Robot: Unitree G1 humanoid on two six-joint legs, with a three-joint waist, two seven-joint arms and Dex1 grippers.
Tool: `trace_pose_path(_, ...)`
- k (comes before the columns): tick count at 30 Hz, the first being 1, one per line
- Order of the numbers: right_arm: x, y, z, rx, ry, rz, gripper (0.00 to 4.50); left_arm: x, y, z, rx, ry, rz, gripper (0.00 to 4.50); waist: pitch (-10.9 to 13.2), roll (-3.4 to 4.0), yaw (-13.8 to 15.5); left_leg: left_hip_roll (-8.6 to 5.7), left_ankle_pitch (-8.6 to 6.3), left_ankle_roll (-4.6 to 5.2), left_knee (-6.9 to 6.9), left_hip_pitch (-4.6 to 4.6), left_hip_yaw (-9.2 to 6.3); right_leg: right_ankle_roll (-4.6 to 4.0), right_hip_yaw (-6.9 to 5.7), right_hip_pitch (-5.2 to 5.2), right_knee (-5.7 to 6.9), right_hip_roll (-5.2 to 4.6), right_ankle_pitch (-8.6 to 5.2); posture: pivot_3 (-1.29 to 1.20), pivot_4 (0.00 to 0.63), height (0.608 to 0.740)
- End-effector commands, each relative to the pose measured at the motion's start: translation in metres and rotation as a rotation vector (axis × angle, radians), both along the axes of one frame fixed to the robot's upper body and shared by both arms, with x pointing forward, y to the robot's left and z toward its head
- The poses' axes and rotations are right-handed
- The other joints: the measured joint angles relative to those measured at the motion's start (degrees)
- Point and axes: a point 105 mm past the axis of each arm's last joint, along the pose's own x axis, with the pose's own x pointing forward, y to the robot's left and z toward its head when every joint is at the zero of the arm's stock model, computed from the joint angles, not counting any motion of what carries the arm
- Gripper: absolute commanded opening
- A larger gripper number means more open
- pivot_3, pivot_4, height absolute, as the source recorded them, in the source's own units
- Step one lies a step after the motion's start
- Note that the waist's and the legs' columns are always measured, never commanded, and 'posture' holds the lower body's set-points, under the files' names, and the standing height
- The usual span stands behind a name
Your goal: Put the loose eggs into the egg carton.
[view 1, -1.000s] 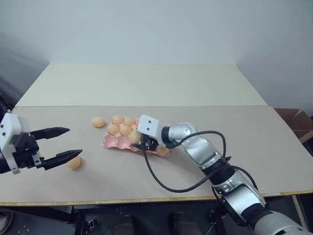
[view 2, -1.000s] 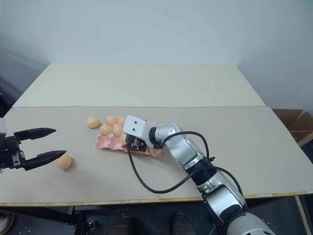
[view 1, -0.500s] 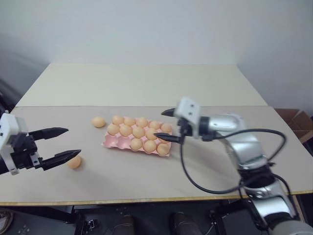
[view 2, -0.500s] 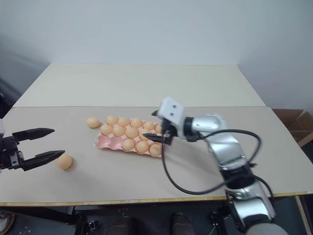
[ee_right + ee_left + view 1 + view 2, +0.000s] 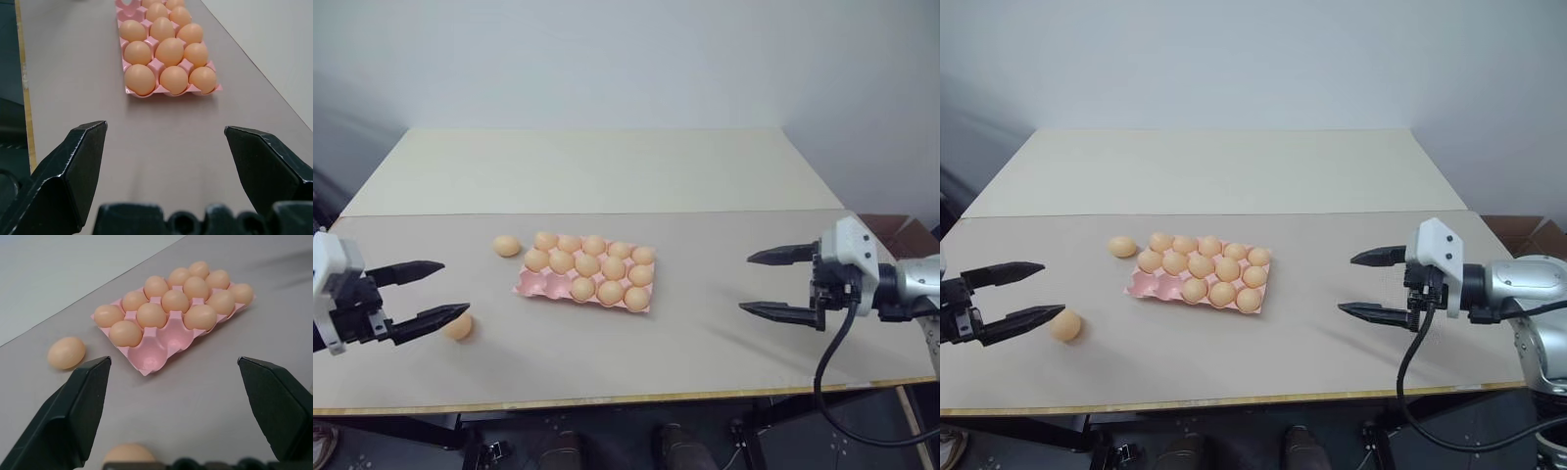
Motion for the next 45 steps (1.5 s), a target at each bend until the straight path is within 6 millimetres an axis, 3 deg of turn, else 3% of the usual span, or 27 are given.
trace_pose_path(1, -0.003, 0.001, 0.013, 0.014, -0.063, 0.014, 4.45, -0.002, 0.002, 0.010, 0.022, -0.040, 0.017, 4.50, 0.0, 0.00, 0.1, 0.00, 0.00, 0.00, 0.00, -0.02, 0.00, 0.00, 0.00, 0.00, -0.01, -0.01, 0.00, 0.00, 0.150, 0.740)
trace_pose_path(4, -0.003, 0.003, 0.014, 0.020, -0.065, 0.020, 4.45, 0.000, 0.009, 0.004, 0.045, -0.024, 0.115, 4.50, 0.0, 0.00, 0.2, -0.02, -0.01, -0.02, 0.00, -0.05, 0.00, 0.00, 0.00, 0.00, -0.05, -0.03, 0.00, 0.00, 0.150, 0.740)
trace_pose_path(8, -0.004, 0.003, 0.016, 0.022, -0.067, 0.030, 4.45, 0.004, 0.026, -0.017, 0.093, 0.049, 0.295, 4.50, 0.0, 0.00, 0.2, -0.02, -0.01, -0.02, 0.00, -0.04, 0.01, 0.01, 0.03, 0.00, -0.06, -0.03, 0.00, 0.00, 0.150, 0.740)
trace_pose_path(22, -0.013, 0.009, 0.026, 0.036, -0.091, 0.065, 4.45, 0.031, 0.024, -0.092, 0.039, 0.295, 0.528, 4.50, 0.0, -0.02, 1.0, -0.04, -0.01, -0.02, 0.00, -0.04, 0.00, 0.01, 0.03, 0.03, -0.05, -0.02, 0.00, 0.00, 0.150, 0.740)
trace_pose_path(26, -0.014, 0.009, 0.028, 0.039, -0.102, 0.055, 4.50, 0.037, 0.024, -0.103, 0.055, 0.338, 0.556, 3.64, 0.0, -0.05, 1.0, -0.03, -0.01, -0.02, 0.00, -0.04, 0.00, 0.01, 0.04, 0.02, -0.04, 0.00, 0.01, 0.00, 0.150, 0.740)
trace_pose_path(30, -0.015, 0.008, 0.029, 0.042, -0.107, 0.045, 4.50, 0.041, 0.022, -0.099, 0.054, 0.308, 0.542, 2.34, 0.0, -0.05, 1.1, -0.04, -0.01, -0.02, 0.00, -0.03, 0.01, 0.01, 0.06, 0.03, -0.03, -0.01, 0.01, 0.00, 0.150, 0.740)
trace_pose_path(32, -0.016, 0.008, 0.029, 0.045, -0.107, 0.039, 4.50, 0.043, 0.022, -0.089, 0.068, 0.264, 0.516, 1.95, 0.0, -0.05, 1.2, -0.04, -0.01, -0.02, 0.00, -0.03, 0.01, 0.01, 0.05, 0.03, -0.03, -0.02, 0.01, 0.00, 0.150, 0.740)
trace_pose_path(37, -0.016, 0.008, 0.028, 0.050, -0.108, 0.031, 4.50, 0.051, 0.008, -0.056, 0.080, 0.139, 0.417, 1.95, 0.0, -0.05, 1.5, -0.04, -0.01, -0.02, 0.00, -0.03, 0.01, 0.01, 0.05, 0.03, -0.03, -0.02, 0.01, 0.00, 0.150, 0.740)
trace_pose_path(40, -0.015, 0.009, 0.028, 0.055, -0.113, 0.030, 4.50, 0.062, -0.025, -0.029, 0.053, 0.048, 0.268, 1.95, 0.0, -0.06, 1.8, -0.05, -0.01, -0.02, 0.01, -0.05, 0.00, 0.01, 0.04, 0.04, -0.04, -0.02, 0.01, 0.00, 0.150, 0.740)
trace_pose_path(45, -0.015, 0.011, 0.027, 0.058, -0.118, 0.025, 4.50, 0.082, -0.067, -0.022, 0.030, 0.008, 0.078, 1.95, -0.1, -0.07, 2.0, -0.13, -0.01, -0.01, 0.02, -0.05, 0.01, 0.16, 0.09, 0.11, -0.07, -0.04, 0.10, 0.00, 0.150, 0.740)
